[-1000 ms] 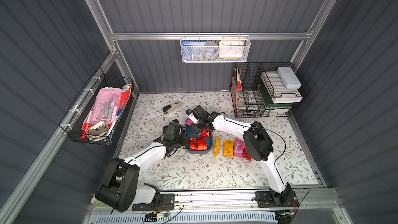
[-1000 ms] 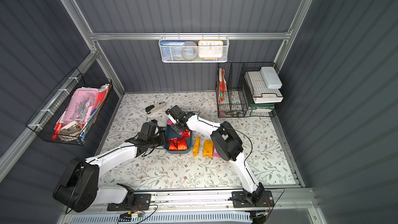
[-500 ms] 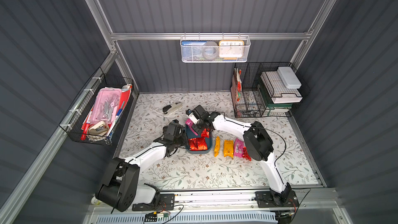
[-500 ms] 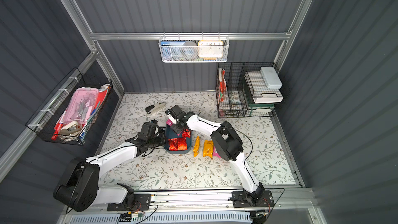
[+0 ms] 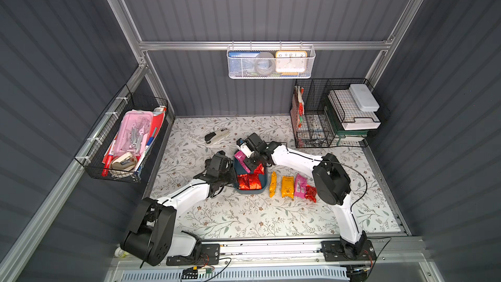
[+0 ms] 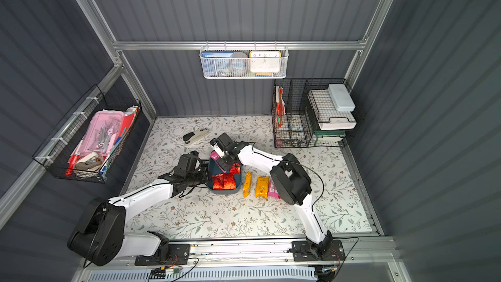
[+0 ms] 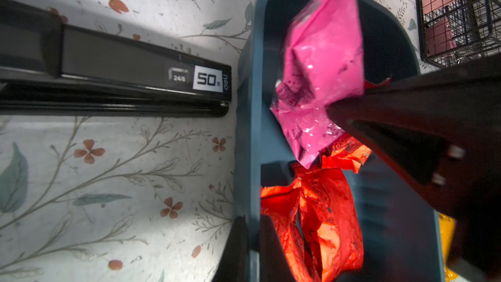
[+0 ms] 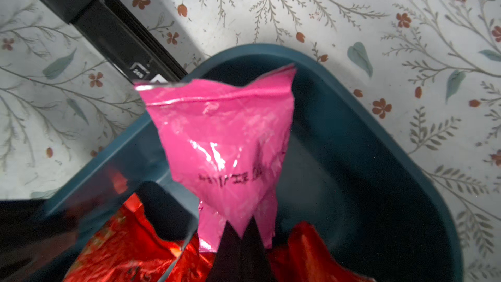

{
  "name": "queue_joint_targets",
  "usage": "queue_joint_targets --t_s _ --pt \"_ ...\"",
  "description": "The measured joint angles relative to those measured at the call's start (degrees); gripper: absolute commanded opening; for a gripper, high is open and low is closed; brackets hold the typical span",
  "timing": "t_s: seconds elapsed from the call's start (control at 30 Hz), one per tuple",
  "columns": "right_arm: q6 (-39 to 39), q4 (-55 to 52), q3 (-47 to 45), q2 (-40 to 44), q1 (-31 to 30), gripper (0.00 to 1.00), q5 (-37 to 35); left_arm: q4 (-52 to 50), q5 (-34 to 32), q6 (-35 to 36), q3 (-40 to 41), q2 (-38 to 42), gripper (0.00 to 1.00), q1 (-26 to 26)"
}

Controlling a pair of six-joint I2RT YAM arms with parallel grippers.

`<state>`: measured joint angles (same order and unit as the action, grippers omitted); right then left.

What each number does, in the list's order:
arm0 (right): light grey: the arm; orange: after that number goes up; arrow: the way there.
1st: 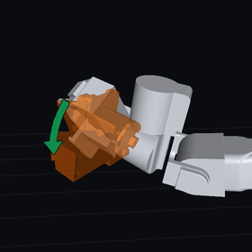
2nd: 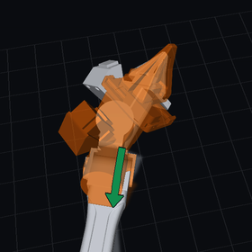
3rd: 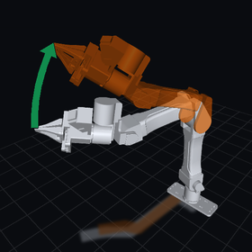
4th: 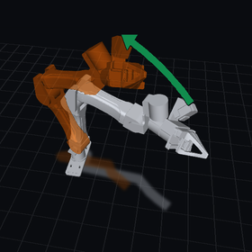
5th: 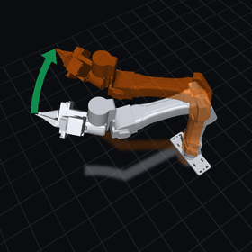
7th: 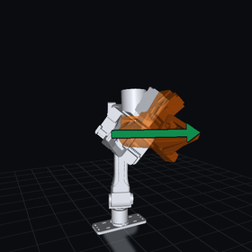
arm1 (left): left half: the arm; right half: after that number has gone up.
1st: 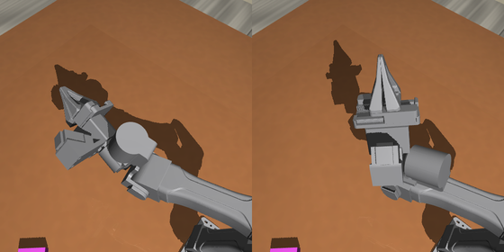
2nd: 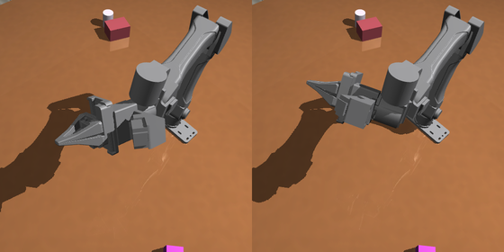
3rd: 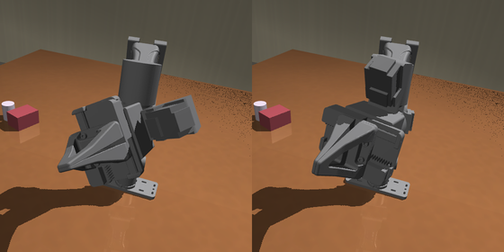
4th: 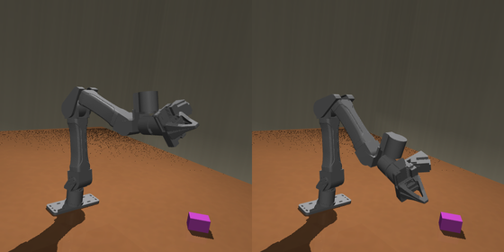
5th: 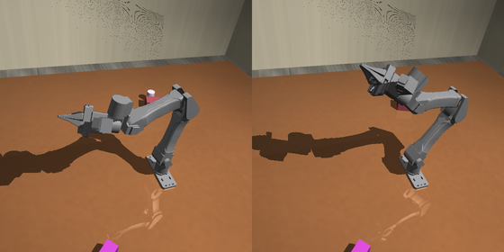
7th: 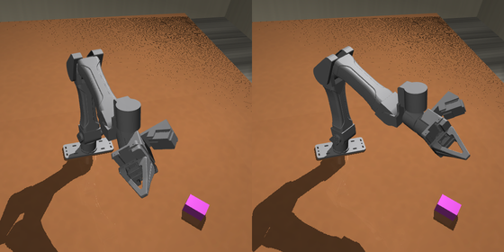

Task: Take the tea bags out of the storage box
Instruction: Pick up the tea bag from the storage box.

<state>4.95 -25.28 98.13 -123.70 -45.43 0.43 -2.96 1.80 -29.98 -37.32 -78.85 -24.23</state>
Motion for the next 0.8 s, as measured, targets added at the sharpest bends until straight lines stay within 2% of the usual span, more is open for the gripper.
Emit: queue_joint_targets --t_s 0.8 --pt "-10.1 6.3 -16.0 17.2 -0.3 0.0 4.5 0.0 -0.6 0.0 0.0 0.0 0.0 0.0"
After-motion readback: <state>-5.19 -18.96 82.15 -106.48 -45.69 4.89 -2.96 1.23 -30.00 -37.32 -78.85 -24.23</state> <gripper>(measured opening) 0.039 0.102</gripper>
